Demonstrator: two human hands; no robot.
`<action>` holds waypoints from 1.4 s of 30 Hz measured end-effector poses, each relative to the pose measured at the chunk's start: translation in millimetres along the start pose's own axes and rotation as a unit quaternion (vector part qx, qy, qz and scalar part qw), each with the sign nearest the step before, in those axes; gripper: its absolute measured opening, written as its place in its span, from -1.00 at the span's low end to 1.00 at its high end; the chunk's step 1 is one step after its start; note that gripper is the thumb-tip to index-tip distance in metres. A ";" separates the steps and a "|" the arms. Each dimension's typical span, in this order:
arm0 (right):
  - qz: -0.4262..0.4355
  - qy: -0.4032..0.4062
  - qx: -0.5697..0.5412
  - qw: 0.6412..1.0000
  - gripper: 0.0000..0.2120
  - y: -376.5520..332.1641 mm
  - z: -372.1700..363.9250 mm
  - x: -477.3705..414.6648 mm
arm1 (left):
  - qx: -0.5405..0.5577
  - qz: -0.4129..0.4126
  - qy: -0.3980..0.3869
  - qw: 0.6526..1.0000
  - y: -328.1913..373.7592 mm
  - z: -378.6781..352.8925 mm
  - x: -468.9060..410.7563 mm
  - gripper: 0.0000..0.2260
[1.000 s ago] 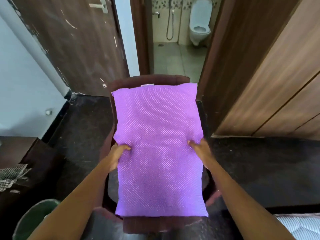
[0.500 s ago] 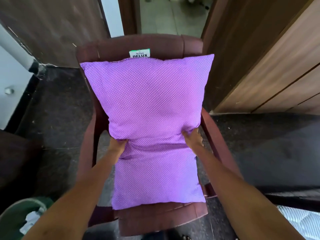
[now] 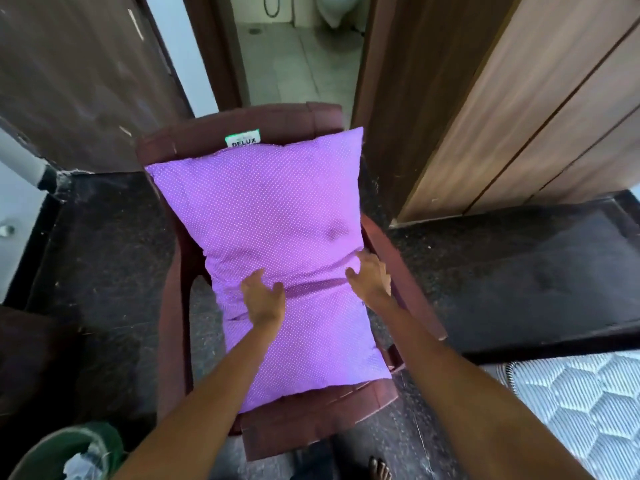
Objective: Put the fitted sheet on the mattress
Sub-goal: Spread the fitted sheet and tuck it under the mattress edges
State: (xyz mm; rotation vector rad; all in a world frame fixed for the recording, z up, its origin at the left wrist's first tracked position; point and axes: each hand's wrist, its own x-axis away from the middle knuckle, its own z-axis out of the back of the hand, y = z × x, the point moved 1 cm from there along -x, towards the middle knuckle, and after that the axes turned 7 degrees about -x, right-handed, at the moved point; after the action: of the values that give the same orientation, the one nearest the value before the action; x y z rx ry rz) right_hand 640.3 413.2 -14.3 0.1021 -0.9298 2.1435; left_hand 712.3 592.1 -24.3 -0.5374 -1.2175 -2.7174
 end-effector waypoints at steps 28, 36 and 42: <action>-0.260 0.255 -0.132 0.922 -0.72 468.8 258.1 415.0 | -0.203 -0.256 -0.623 0.711 69.4 -342.1 549.1 -0.86; -0.327 0.239 -0.158 0.900 -0.79 590.1 283.9 462.6 | -0.319 -0.313 -0.643 0.622 59.7 -437.9 641.9 -0.78; -0.386 0.165 -0.192 0.887 -0.79 667.3 272.2 451.9 | -0.399 -0.292 -0.627 0.602 29.8 -501.5 645.4 -0.89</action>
State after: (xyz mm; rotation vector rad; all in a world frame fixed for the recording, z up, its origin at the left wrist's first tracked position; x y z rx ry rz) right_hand -191.1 236.4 -47.1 -0.0807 -0.8920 1.1715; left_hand -17.0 225.6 -76.4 -2.9595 0.1427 -3.1236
